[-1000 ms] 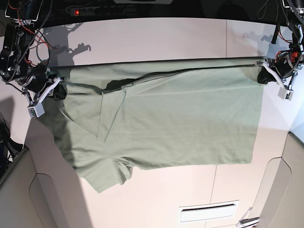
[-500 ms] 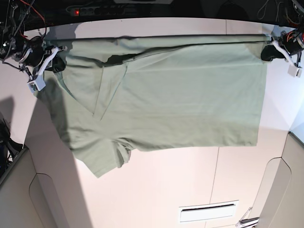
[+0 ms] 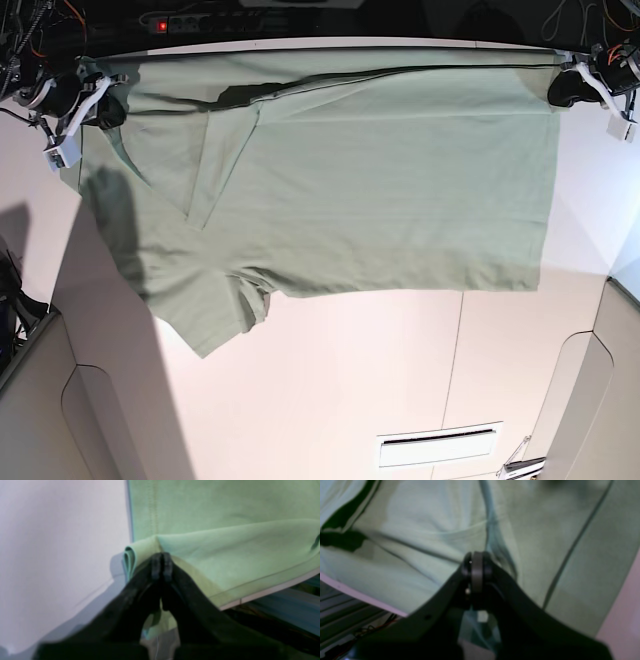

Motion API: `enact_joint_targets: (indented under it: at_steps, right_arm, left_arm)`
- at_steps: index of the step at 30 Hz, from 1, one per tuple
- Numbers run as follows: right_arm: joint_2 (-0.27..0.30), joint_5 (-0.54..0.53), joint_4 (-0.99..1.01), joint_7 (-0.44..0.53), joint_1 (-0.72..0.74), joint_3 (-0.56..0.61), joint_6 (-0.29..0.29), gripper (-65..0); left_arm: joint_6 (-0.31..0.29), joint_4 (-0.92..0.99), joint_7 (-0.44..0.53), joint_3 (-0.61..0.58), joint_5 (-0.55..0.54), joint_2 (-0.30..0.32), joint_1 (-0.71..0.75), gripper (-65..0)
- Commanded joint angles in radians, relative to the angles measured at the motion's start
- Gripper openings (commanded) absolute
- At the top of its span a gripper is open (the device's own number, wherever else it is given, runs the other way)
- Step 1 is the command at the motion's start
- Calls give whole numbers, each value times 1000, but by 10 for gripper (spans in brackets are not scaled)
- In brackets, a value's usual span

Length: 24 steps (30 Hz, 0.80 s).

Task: Fold the T-shirt properly
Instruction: 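Pull the folded edge with both grippers toward the robot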

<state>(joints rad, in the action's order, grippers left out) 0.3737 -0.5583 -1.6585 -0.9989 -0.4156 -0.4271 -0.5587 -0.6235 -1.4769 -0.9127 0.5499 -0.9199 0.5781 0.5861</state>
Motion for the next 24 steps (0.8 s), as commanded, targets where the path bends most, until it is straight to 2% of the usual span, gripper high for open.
enact_joint_targets:
  at_steps: [1, 5, 7, 11, 15, 16, 20, 22, 24]
  right_arm:
    - [14, 48, 1, -48, -8, -23, 12, -650]
    - [14, -29, 0, -49, -8, -61, 12, -650]
    - [14, -79, -5, -49, -8, -80, 12, -650]
    - [14, -164, -60, -50, -8, -124, 12, -650]
    - [14, -190, -169, -49, 7, -159, 12, -650]
    - [14, -190, -195, -48, 20, -163, 12, -610]
    - [14, -187, -259, -8, 116, -164, 10, -433]
    - [13, -158, -260, 76, 179, -164, 1, -397]
    - [13, -95, -260, 151, 242, -163, 1, -396]
  left_arm:
    - [6, -2, -26, 20, 40, 14, 6, -650]
    - [6, -2, -27, 71, 11, 15, -2, -650]
    - [1, -6, -27, 108, -37, 15, -5, -650]
    - [-75, -40, -34, 203, -164, 15, -5, -650]
    - [-75, -98, -48, 303, -233, 15, -5, -650]
    - [-75, -115, -49, 324, -241, 15, -7, -642]
    - [-75, -169, -49, 389, -251, 15, -7, -493]
    - [-75, -187, -49, 401, -251, 15, -7, -453]
    - [-75, -192, -49, 401, -251, 15, -7, -437]
